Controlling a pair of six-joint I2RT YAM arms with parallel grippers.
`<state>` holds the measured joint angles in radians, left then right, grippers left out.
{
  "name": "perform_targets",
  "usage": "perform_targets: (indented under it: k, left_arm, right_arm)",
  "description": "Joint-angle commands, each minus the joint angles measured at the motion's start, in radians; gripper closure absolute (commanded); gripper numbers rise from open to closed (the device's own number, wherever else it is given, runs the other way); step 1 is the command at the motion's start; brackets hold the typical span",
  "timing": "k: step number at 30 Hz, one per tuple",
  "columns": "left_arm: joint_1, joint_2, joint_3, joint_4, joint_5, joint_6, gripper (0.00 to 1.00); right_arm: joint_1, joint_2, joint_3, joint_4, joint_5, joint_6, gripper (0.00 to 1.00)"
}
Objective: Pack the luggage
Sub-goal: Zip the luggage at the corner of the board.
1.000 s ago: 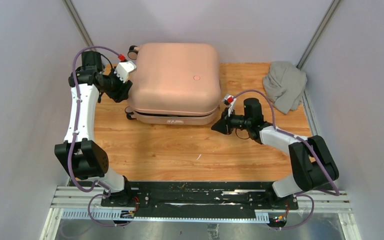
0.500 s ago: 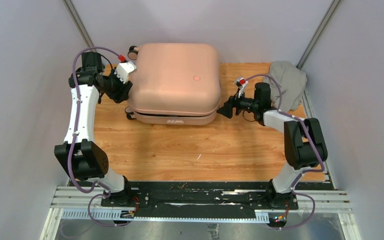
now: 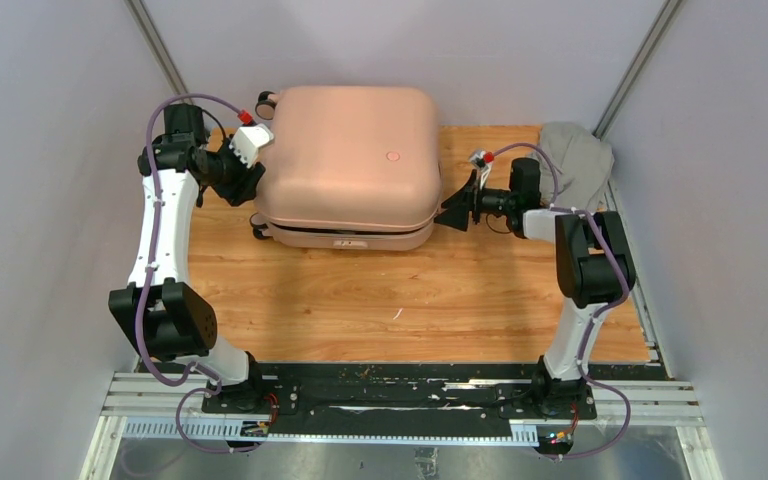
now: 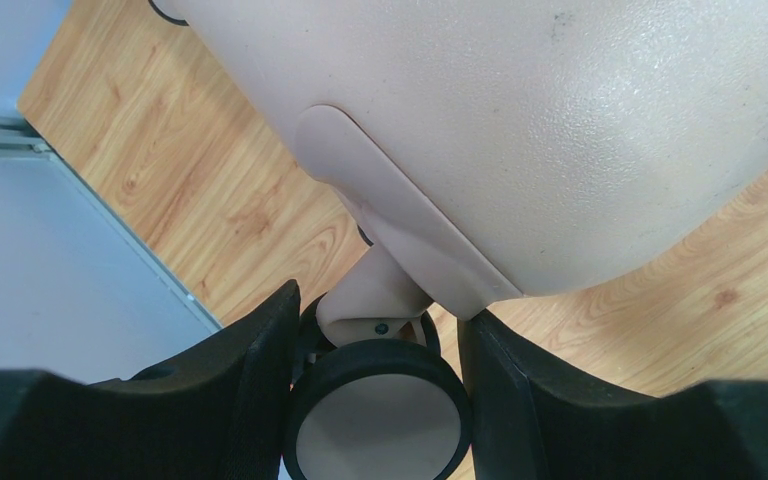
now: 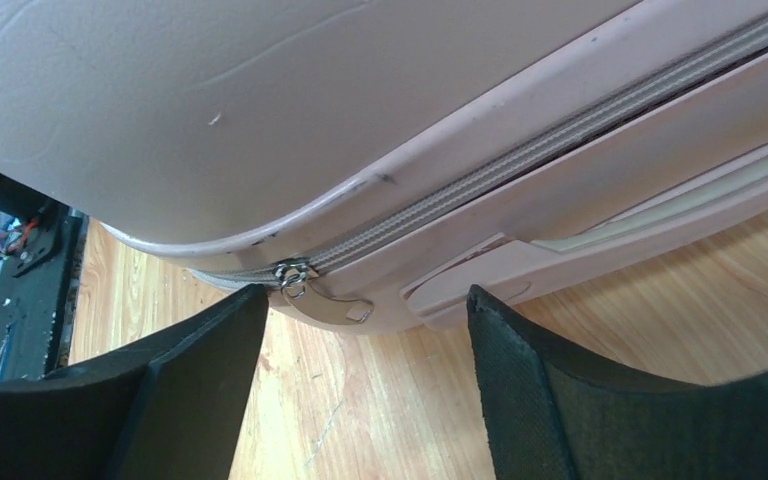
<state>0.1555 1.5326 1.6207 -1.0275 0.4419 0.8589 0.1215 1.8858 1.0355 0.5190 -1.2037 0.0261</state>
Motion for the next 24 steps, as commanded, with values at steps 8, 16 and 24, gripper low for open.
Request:
perform_targets:
  k: [8, 16, 24]
  left_arm:
    - [-0.003, -0.07, -0.008, 0.064, -0.018, 0.03, 1.0]
    - [-0.002, -0.075, -0.013, 0.064, -0.013, 0.036, 1.0]
    - [-0.002, -0.078, -0.013, 0.064, -0.008, 0.034, 1.0]
  right_arm:
    - [0.001, 0.252, 0.087, 1.031, -0.142, 0.761, 0.44]
    - [0.027, 0.241, 0.053, 1.02, -0.143, 0.727, 0.47]
    - [0.027, 0.274, 0.076, 1.018, -0.124, 0.75, 0.98]
